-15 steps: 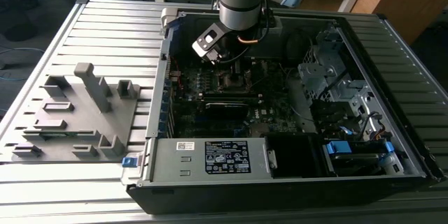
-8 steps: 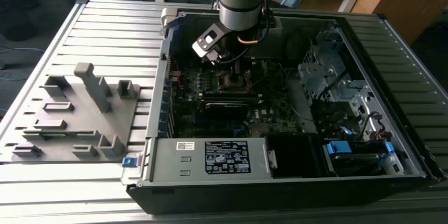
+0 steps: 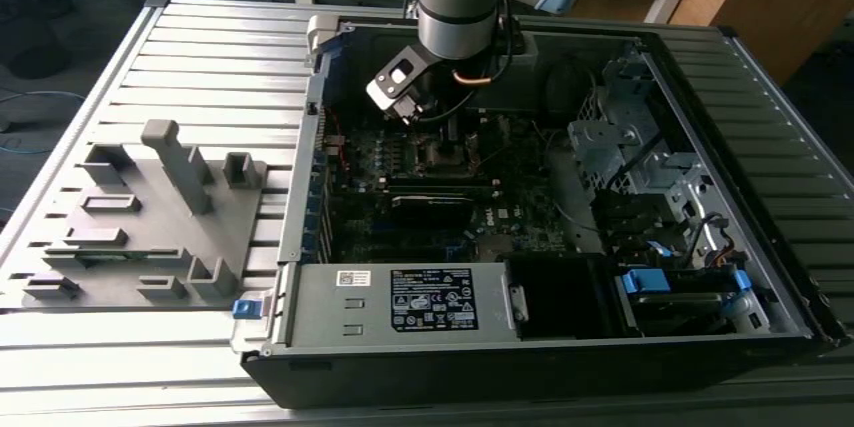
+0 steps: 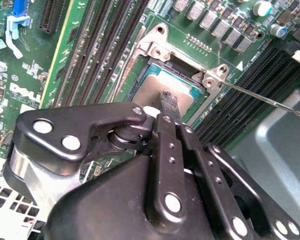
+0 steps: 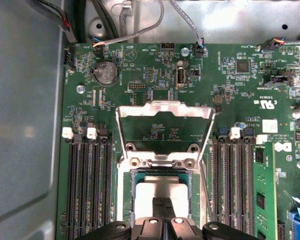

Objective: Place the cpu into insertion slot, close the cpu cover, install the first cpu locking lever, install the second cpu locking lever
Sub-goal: 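Place the cpu into insertion slot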

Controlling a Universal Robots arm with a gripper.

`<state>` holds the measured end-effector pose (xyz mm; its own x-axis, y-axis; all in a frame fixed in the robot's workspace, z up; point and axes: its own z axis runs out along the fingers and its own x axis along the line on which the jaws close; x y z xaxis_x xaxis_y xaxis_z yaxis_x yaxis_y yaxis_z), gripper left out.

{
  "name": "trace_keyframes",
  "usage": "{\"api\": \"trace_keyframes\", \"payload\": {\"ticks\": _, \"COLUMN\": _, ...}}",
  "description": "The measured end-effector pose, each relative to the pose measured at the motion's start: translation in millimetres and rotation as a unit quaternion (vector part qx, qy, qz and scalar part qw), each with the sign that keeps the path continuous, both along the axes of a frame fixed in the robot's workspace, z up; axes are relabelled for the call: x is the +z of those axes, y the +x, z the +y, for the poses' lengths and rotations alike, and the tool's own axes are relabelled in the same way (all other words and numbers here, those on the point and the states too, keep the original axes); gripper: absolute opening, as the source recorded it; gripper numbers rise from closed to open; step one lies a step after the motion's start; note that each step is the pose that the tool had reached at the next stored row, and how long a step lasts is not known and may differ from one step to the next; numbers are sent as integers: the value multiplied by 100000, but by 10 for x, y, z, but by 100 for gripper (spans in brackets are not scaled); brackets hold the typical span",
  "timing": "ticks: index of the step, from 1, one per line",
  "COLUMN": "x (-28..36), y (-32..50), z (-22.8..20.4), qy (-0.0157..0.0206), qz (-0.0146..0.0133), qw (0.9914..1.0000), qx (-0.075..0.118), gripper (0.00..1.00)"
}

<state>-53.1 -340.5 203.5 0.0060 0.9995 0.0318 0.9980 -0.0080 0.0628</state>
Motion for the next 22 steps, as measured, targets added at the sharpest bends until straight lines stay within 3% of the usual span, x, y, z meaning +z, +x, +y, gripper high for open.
{"api": "trace_keyframes", "payload": {"ticks": 8, "x": -39, "y": 0, "z": 0, "qy": -7, "qz": 7, "qw": 100000, "qx": -1, "gripper": 11}}
{"api": "trace_keyframes", "payload": {"ticks": 22, "x": -53, "y": 0, "z": -1, "qy": -21, "qz": 12, "qw": 100000, "qx": -1, "gripper": 11}}
